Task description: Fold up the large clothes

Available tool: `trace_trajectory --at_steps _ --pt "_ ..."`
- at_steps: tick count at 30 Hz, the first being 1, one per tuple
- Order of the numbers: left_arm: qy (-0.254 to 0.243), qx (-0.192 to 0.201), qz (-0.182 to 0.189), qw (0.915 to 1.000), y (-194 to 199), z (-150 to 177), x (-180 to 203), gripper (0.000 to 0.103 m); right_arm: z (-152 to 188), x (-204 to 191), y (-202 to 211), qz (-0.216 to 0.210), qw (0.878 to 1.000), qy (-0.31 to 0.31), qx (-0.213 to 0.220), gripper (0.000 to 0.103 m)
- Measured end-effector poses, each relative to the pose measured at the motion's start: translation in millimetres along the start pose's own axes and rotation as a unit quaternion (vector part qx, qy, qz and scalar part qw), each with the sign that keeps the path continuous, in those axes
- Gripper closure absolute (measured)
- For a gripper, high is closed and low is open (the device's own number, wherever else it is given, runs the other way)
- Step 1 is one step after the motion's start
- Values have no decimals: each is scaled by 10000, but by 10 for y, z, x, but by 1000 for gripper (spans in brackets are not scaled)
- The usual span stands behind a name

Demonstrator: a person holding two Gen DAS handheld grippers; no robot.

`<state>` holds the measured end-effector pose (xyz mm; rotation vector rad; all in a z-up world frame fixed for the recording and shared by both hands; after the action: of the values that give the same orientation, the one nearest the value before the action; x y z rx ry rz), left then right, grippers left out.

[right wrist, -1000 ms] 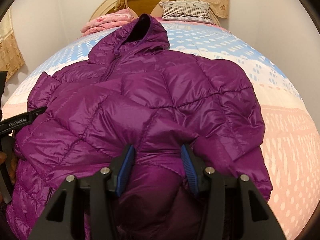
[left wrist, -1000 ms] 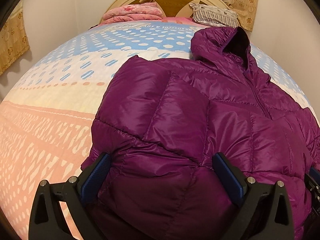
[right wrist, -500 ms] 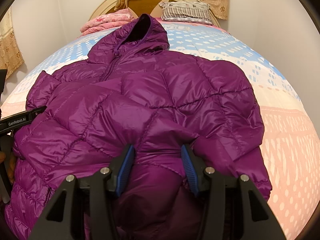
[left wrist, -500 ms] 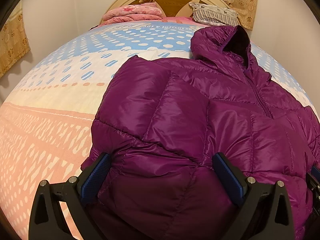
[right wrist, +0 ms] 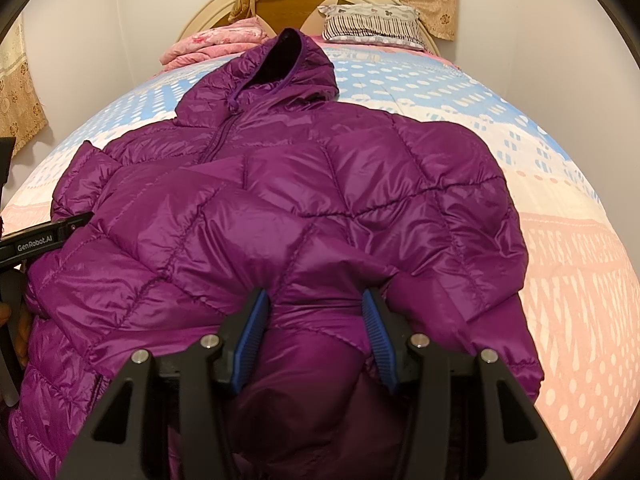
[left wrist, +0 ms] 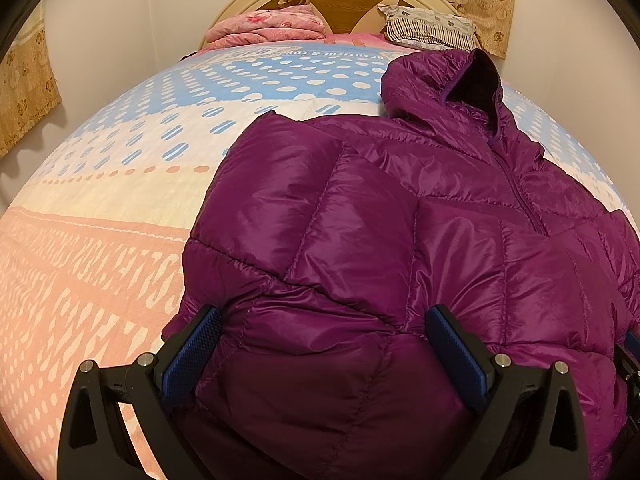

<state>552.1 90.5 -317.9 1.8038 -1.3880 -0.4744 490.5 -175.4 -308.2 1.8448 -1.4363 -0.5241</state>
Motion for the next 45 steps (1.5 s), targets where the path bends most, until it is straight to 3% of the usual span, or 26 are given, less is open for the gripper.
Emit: trace_trajectory --at_steps 15,18,21,24,25,27,31,34,39,45 --pt "72 -98 87 9999 -5 0 3 1 -9 6 15 -7 10000 36 -12 48" --pt "-21 -231 54 9997 122 -42 -20 1 -36 -5 40 -263 9996 30 -124 40" --pt "-505 120 175 9985 479 -284 104 1 -242 9 196 -778 9965 30 -319 26" --pt "-978 431 635 9922 773 -635 375 1 -706 157 359 -484 9970 593 110 7" --pt "-1063 399 707 9910 767 -772 472 1 -871 222 350 -384 9964 726 198 6" --pt "-1051 275 801 9909 653 -979 610 1 -1135 334 226 -496 9961 715 159 6" --pt "-988 337 850 9909 307 -1414 836 1 -1739 714 -174 -839 9960 119 296 6" --pt "-817 122 896 9925 -75 -1707 1017 1 -2067 935 -540 -889 9954 -180 314 6" --pt "-628 -174 906 9938 -675 -2079 1227 1 -2487 1229 -1168 -983 9931 -623 164 6" --pt "-458 -404 901 9941 -1239 -2320 1260 1 -2788 1299 -1725 -1133 9905 -782 47 6"
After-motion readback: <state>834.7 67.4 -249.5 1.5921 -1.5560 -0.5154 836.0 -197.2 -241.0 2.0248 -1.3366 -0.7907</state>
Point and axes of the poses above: each gripper's, at about its wrist camera, not at the fingertips, and y roughly against the way its jaws point, x to its right, z to its underside, the point moved 10 cm from there along -y, roughly the way its jaws point, and after that the axes turned 13 degrees about y, right-handed, at the moved point
